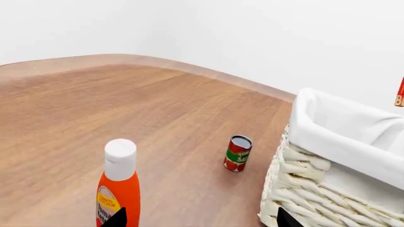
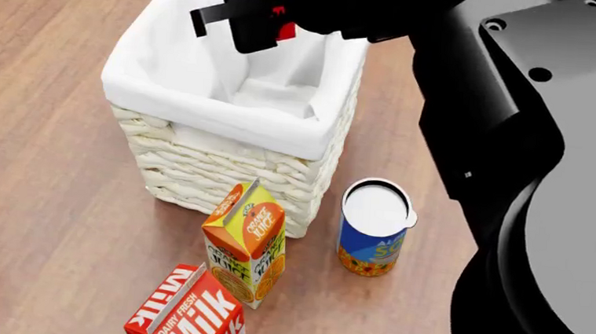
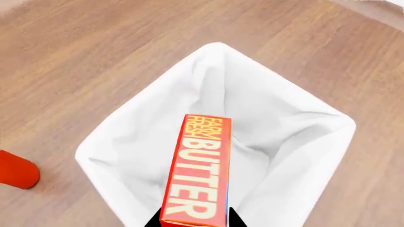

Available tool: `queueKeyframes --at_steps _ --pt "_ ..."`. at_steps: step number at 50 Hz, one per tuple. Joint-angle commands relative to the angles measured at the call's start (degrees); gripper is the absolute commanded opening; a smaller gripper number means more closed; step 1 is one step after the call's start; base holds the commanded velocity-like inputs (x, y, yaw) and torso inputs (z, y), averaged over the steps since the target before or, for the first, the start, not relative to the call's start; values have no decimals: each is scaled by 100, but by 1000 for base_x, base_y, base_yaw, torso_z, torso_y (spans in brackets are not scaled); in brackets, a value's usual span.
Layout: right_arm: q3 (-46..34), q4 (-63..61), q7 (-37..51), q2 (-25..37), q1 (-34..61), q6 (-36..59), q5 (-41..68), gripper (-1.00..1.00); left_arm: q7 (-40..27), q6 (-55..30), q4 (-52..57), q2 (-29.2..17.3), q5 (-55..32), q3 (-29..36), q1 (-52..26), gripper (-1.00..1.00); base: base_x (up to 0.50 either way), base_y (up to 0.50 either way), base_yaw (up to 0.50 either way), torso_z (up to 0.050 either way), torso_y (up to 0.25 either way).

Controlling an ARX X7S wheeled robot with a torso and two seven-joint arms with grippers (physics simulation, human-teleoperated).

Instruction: Pick up the butter and put it in the basket.

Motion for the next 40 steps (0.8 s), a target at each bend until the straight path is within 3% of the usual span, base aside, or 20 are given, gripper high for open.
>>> queueKeyframes --at_steps 1,40 --pt "231 -43 -186 1 -14 121 -291 -100 -36 -9 48 -17 -28 0 24 100 0 0 0 0 0" --pt "334 27 -181 1 -212 -86 -397 -100 -78 34 111 -58 -59 14 95 100 0 0 0 1 1"
